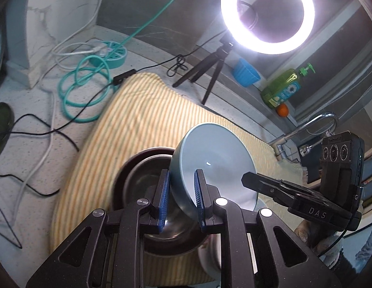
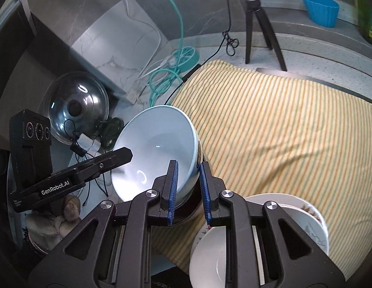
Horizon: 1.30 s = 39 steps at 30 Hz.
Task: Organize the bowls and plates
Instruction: 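Lift the light blue bowl and carry it over the steel bowl, then lower the light blue bowl into the red bowl inside the steel bowl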
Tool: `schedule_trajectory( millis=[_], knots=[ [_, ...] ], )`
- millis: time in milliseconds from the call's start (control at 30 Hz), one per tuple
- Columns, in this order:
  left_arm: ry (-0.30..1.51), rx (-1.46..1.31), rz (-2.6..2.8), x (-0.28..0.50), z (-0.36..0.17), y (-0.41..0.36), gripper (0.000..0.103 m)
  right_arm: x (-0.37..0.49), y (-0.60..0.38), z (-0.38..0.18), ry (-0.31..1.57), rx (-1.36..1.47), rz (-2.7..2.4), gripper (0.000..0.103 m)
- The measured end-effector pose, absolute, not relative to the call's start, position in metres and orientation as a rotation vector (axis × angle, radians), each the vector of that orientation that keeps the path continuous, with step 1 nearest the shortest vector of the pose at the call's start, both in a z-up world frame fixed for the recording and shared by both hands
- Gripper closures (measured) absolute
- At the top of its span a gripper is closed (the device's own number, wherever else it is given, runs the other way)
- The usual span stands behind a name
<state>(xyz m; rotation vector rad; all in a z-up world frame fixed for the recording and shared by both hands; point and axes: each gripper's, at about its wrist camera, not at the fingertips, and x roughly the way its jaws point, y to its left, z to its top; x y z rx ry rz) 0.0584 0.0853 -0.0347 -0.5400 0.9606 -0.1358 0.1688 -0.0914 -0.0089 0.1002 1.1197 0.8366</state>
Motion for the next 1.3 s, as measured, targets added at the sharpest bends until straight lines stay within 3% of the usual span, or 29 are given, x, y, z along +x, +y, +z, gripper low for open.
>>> schedule_trajectory(
  millis=[567,733,833,1300],
  knots=[
    [1.001,-0.558,-0.110,0.041,-0.059,0.103,0.086,0.163,-0.064,-0.033,1.178,0.016,0.823,0.084],
    [1.023,-0.559,-0.113,0.041,-0.064,0.102,0.086,0.163,-0.063,-0.039,1.199,0.015,0.822,0.081],
    [1.032,-0.564,-0.106,0.040,-0.066,0.104,0.086,0.161,-0.063,-0.037,1.186,0.024,0.825,0.071],
    [0.989,-0.571,-0.080,0.031,-0.059,0.115,0.086,0.158,-0.076,-0.025,1.156,0.059,0.825,0.070]
  ],
)
